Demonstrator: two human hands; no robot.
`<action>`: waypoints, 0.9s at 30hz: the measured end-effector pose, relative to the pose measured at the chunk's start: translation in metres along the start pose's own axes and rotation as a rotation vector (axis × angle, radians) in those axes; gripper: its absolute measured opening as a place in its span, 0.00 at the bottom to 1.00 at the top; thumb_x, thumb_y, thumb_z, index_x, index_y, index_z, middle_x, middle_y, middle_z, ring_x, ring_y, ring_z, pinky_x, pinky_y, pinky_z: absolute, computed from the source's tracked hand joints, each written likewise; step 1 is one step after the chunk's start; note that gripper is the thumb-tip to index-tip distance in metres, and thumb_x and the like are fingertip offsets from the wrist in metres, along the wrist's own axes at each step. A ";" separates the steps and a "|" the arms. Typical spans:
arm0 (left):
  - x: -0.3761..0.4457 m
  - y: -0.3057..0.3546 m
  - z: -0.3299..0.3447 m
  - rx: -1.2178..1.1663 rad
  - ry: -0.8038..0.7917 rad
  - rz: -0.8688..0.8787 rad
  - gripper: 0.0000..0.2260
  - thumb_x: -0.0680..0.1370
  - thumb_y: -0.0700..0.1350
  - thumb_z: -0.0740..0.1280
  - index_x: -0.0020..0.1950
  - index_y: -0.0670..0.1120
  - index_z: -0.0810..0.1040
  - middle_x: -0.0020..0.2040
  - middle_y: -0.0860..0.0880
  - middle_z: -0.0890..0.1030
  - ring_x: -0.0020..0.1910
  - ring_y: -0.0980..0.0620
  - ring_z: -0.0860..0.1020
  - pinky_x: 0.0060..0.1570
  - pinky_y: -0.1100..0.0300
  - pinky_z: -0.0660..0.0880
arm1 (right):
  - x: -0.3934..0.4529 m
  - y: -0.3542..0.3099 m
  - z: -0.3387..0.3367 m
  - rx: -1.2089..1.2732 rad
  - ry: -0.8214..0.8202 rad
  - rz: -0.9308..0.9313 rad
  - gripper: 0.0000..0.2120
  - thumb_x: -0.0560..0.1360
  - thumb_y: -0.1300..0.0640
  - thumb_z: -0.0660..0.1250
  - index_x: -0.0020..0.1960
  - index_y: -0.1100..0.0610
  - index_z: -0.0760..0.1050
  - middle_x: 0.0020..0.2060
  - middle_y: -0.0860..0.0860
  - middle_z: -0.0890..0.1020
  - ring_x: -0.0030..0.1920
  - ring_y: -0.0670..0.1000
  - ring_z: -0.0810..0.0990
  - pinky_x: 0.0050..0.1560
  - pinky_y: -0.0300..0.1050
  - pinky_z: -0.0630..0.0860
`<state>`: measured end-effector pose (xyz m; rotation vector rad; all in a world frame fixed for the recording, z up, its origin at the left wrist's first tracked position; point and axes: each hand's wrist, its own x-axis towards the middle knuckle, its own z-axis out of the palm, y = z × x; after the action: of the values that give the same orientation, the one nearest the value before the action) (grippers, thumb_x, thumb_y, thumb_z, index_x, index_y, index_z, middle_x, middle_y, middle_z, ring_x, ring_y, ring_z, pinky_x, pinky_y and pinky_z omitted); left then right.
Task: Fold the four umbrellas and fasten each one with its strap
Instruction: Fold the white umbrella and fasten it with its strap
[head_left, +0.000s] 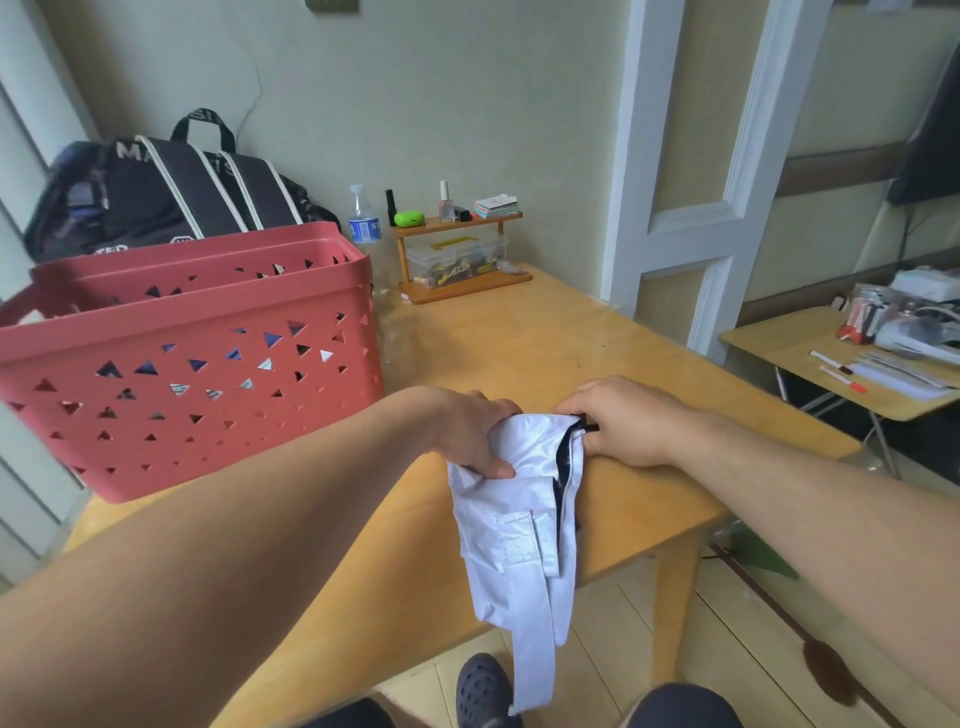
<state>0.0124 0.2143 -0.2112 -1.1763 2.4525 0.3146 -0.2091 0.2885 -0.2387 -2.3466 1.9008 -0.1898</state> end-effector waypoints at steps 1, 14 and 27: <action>0.000 0.001 0.000 0.027 0.012 0.000 0.40 0.76 0.64 0.72 0.83 0.61 0.55 0.75 0.50 0.65 0.71 0.40 0.72 0.68 0.43 0.73 | 0.001 0.000 0.001 -0.010 -0.010 0.019 0.07 0.77 0.49 0.70 0.54 0.41 0.80 0.50 0.40 0.79 0.53 0.46 0.76 0.53 0.52 0.78; 0.008 0.008 -0.004 0.037 0.128 -0.003 0.25 0.73 0.63 0.76 0.59 0.47 0.77 0.48 0.52 0.80 0.50 0.46 0.79 0.48 0.55 0.76 | 0.006 -0.003 -0.012 -0.042 -0.011 0.075 0.12 0.77 0.52 0.66 0.58 0.40 0.80 0.53 0.40 0.80 0.56 0.49 0.77 0.54 0.53 0.78; -0.031 0.018 0.012 0.032 0.290 -0.092 0.26 0.70 0.64 0.76 0.55 0.45 0.80 0.48 0.47 0.83 0.46 0.44 0.81 0.39 0.55 0.76 | 0.000 -0.061 -0.020 -0.024 -0.082 0.067 0.24 0.76 0.35 0.70 0.66 0.46 0.75 0.58 0.46 0.79 0.60 0.52 0.76 0.58 0.52 0.75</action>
<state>0.0190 0.2510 -0.2076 -1.4005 2.6237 0.0807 -0.1538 0.3009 -0.2092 -2.2644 1.9498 -0.0643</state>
